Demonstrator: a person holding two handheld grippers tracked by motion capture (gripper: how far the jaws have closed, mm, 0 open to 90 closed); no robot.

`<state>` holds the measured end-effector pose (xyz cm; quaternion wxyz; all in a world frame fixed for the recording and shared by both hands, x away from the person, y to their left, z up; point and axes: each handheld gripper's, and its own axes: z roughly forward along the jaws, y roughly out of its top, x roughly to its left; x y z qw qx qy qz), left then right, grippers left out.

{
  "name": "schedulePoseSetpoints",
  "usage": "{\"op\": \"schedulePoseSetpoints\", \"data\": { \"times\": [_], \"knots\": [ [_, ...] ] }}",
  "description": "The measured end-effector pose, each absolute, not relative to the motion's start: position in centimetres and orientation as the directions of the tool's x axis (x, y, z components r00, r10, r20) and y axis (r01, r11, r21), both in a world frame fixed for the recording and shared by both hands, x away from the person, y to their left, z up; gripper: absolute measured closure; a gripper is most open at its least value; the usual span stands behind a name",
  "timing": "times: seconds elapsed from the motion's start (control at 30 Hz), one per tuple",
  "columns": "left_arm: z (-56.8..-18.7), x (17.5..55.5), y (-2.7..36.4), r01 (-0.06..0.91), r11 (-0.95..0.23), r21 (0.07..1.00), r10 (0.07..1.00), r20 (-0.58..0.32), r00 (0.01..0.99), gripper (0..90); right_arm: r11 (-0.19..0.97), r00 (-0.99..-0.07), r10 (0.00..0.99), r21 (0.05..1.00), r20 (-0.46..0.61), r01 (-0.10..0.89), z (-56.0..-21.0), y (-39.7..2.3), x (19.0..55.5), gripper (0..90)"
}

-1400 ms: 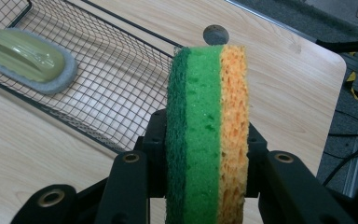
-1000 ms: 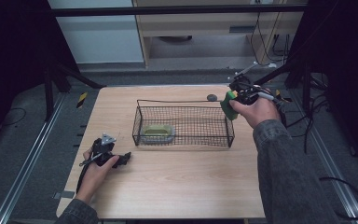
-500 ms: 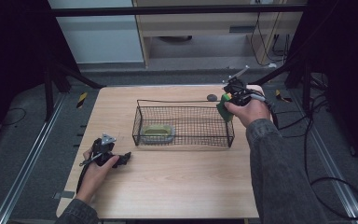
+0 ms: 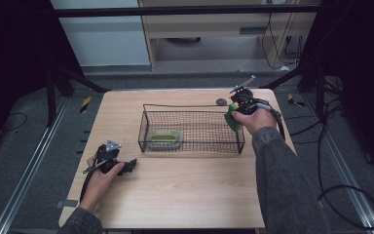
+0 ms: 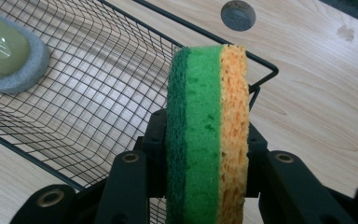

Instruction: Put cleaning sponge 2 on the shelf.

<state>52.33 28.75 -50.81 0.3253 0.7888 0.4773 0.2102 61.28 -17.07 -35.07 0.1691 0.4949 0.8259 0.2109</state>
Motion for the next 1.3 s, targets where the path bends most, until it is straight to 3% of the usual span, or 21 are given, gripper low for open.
{"op": "schedulePoseSetpoints", "data": {
  "times": [1.3],
  "knots": [
    [-50.8, 52.3, 28.8, 0.616, -0.334, 0.713, 0.889, 0.022, 0.457, 0.0, 0.422, -0.444, 0.894, 0.458, -0.065, 0.783, -38.3, -17.1, 62.1, 64.1]
  ]
}}
